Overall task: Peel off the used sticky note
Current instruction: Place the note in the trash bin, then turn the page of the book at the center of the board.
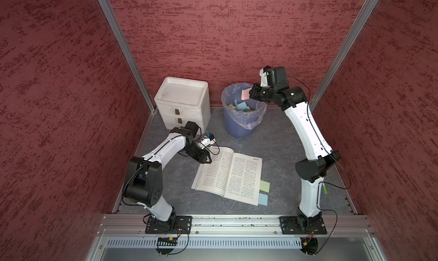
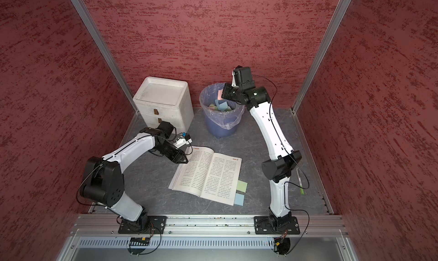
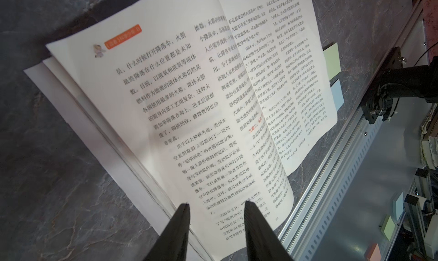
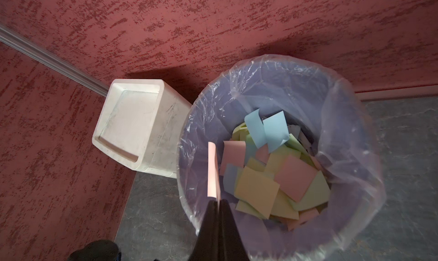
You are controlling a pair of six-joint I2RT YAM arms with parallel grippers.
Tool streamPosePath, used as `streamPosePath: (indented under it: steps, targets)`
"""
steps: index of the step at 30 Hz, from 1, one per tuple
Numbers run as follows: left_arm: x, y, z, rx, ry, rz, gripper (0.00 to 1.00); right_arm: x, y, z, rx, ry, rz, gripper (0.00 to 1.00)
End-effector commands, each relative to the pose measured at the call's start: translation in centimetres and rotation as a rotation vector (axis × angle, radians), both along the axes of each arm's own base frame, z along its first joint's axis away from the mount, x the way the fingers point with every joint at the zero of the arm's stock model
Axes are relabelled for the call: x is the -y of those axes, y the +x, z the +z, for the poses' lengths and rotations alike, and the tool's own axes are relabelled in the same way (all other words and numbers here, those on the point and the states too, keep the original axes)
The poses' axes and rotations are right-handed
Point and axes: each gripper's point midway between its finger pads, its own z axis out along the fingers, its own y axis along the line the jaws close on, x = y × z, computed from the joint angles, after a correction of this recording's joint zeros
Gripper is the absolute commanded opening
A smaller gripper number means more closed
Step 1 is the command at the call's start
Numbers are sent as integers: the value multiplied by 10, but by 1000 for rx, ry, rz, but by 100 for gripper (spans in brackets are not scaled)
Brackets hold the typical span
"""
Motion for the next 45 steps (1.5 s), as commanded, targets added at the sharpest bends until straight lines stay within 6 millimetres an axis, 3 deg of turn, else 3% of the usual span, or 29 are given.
streamPosePath:
  steps: [1, 6, 8, 11, 14, 17, 20, 25, 29, 31, 33, 37, 45]
  targets:
    - [-1, -3, 1, 22, -24, -11, 40, 6, 16, 15, 83, -18, -44, 0]
    - [-5, -4, 0, 19, -23, 9, 40, 0, 38, 0, 109, -29, -52, 0]
    - [-5, -5, 0, 20, -24, 16, 40, -4, 45, -2, 124, -33, -47, 7]
    - [-6, -4, 1, 25, -27, 22, 40, -11, 49, -2, 158, -57, -37, 37]
    - [-7, -5, -1, 20, -25, 27, 40, -20, 46, 9, 215, -100, -9, 73]
    - [-9, -5, -6, 13, -19, 31, 40, -32, 37, 21, 280, -180, 33, 93]
    - [-10, -4, -11, 9, -8, 34, 40, -39, 27, 29, 310, -222, 55, 98]
    - [-12, -1, -15, 7, -1, 47, 40, -27, 14, 36, 295, -265, 19, 98]
    - [-14, 1, -18, 12, 10, 57, 40, -14, -26, 40, 234, -315, -10, 98]
    - [-17, 3, -23, 18, 30, 59, 39, -2, -53, 28, 166, -314, -29, 98]
    - [-19, 5, -28, 24, 51, 63, 37, 8, -79, 2, 95, -275, -41, 98]
    - [-26, 3, -41, 18, 94, 58, 35, 39, -155, -48, -44, -133, -69, 97]
    - [-34, -3, -63, 5, 176, 52, 31, 64, -272, -183, -433, 89, -86, 93]
